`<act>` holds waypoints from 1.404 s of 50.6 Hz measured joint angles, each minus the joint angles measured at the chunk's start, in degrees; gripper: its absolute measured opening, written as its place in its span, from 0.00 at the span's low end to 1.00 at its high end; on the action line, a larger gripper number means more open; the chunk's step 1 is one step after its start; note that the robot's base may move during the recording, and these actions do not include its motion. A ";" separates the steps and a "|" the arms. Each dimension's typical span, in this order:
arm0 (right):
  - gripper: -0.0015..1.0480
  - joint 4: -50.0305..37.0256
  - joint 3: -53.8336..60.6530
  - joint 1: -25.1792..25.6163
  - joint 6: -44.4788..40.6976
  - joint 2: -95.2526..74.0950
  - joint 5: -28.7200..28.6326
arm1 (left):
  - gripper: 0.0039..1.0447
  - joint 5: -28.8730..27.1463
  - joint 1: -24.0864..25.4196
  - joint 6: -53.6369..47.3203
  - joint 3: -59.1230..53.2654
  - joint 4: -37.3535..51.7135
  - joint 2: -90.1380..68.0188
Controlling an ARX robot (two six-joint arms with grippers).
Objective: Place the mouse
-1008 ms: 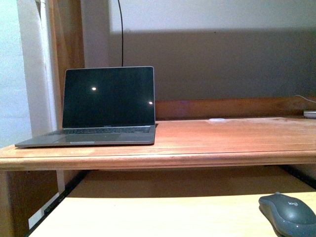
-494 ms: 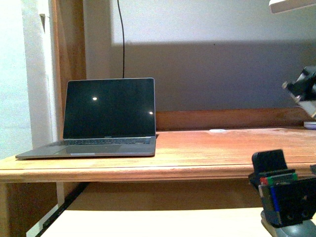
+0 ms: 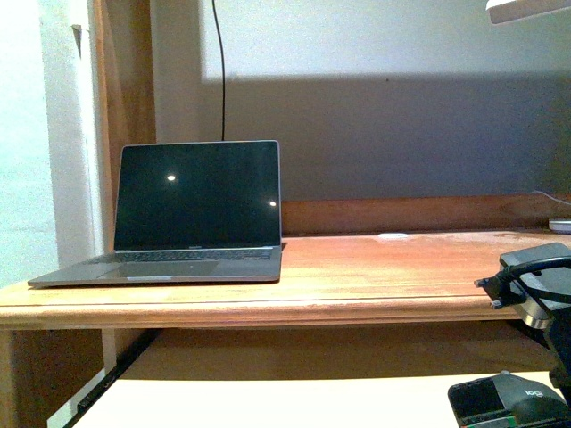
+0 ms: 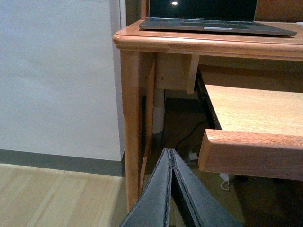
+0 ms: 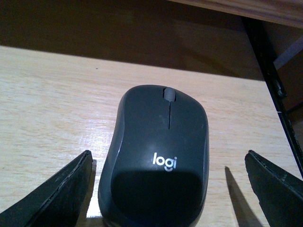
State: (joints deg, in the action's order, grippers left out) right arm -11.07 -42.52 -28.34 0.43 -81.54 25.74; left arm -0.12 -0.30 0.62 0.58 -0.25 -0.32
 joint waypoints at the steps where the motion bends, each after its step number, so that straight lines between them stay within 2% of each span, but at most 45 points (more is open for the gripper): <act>1: 0.93 0.04 -0.13 0.02 0.02 -0.22 -0.02 | 0.02 0.00 0.00 0.00 0.00 0.00 0.00; 9: 0.93 0.81 -2.12 0.09 1.40 -3.39 0.20 | 0.03 0.00 0.00 0.04 0.00 0.00 0.00; 14: 0.92 1.14 -3.21 0.02 2.45 -4.50 0.63 | 0.21 0.00 0.00 0.00 0.00 0.00 0.00; 15: 0.88 1.27 -3.30 0.00 2.89 -4.57 0.50 | 0.27 0.00 0.00 0.00 0.00 0.00 0.00; 19: 0.80 1.31 -3.37 -0.26 3.21 -4.57 0.37 | 0.35 0.00 0.00 0.00 0.00 0.00 0.00; 26: 0.56 3.19 -3.34 -0.66 4.85 -2.51 -0.02 | 0.61 -0.02 0.00 0.00 0.00 0.00 0.00; 28: 0.54 3.76 -3.34 -0.72 5.03 -1.77 -0.09 | 0.64 -0.02 0.00 0.00 0.00 0.00 0.00; 36: 0.53 8.96 -4.31 -1.57 7.67 8.70 -0.50 | 0.94 -0.02 0.00 -0.02 0.00 0.00 0.00; 45: 0.53 10.38 -15.08 -4.37 7.54 7.91 0.39 | 0.93 0.00 0.00 -0.09 0.02 0.00 0.00; 55: 0.53 15.21 -31.74 -6.73 7.98 -5.25 0.44 | 0.93 0.00 0.00 -0.09 0.00 0.00 0.00; 71: 0.53 21.68 -57.99 -6.95 7.28 -28.79 7.63 | 0.93 0.00 0.00 -0.09 0.00 0.00 0.00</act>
State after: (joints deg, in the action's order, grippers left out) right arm 10.61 -100.51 -35.29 7.70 -110.32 33.36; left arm -0.12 -0.30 0.54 0.58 -0.25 -0.32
